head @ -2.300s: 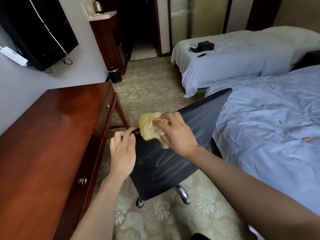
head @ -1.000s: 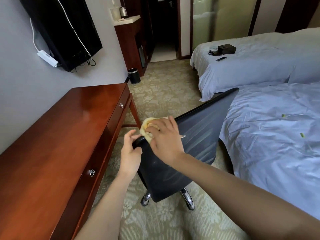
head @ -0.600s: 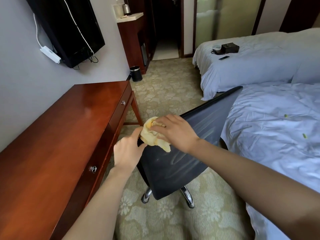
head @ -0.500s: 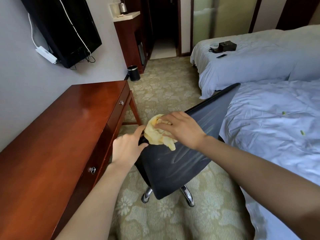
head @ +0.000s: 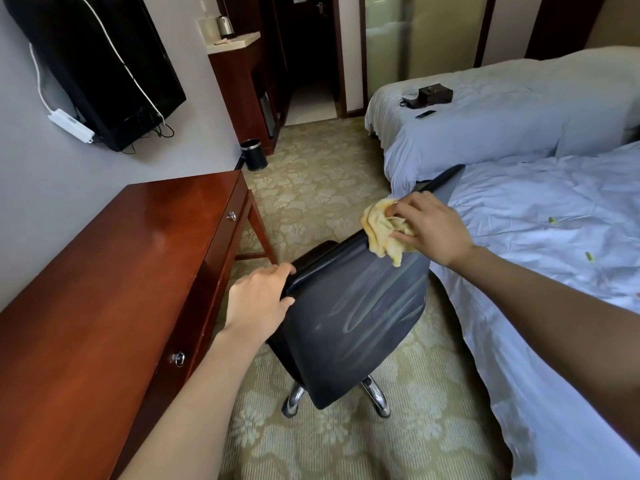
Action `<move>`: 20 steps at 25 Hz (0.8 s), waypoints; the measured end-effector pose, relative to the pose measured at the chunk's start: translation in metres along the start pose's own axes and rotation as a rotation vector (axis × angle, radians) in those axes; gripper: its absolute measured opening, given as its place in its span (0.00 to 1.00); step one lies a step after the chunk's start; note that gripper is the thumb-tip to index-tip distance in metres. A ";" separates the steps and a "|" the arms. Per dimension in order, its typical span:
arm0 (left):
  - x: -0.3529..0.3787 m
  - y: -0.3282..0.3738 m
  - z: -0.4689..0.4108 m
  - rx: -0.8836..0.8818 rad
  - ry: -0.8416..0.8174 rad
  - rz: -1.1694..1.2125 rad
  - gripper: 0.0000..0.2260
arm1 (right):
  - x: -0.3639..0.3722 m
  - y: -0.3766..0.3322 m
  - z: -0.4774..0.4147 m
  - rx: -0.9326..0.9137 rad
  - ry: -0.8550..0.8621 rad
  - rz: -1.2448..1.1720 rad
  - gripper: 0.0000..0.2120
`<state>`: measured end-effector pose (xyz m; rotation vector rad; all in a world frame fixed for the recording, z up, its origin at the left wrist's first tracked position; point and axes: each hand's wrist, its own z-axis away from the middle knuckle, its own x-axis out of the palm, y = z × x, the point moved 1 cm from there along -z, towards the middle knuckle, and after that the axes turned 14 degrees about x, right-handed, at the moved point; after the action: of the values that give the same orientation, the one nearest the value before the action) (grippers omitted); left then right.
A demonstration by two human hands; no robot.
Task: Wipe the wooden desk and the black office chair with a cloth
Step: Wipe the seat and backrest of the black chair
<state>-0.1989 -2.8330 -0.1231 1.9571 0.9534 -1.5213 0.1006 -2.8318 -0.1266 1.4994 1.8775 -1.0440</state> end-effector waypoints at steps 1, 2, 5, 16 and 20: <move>0.000 0.001 -0.002 0.014 -0.031 -0.015 0.25 | 0.000 0.007 0.002 0.078 0.021 -0.028 0.14; -0.001 0.003 -0.005 0.031 -0.058 -0.026 0.28 | 0.000 0.015 0.004 0.179 0.044 -0.063 0.14; -0.004 0.016 -0.024 0.080 -0.086 0.137 0.33 | 0.003 0.043 0.011 0.670 0.221 -0.191 0.14; 0.023 0.049 -0.054 -0.005 -0.063 0.287 0.20 | 0.055 -0.007 0.007 1.321 0.214 -0.952 0.08; 0.024 0.050 -0.053 -0.035 -0.013 0.262 0.20 | 0.069 -0.075 0.042 1.192 0.169 -0.955 0.08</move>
<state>-0.1242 -2.8204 -0.1338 1.9570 0.6813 -1.3586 0.0077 -2.8334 -0.1861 1.0819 2.2212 -2.9114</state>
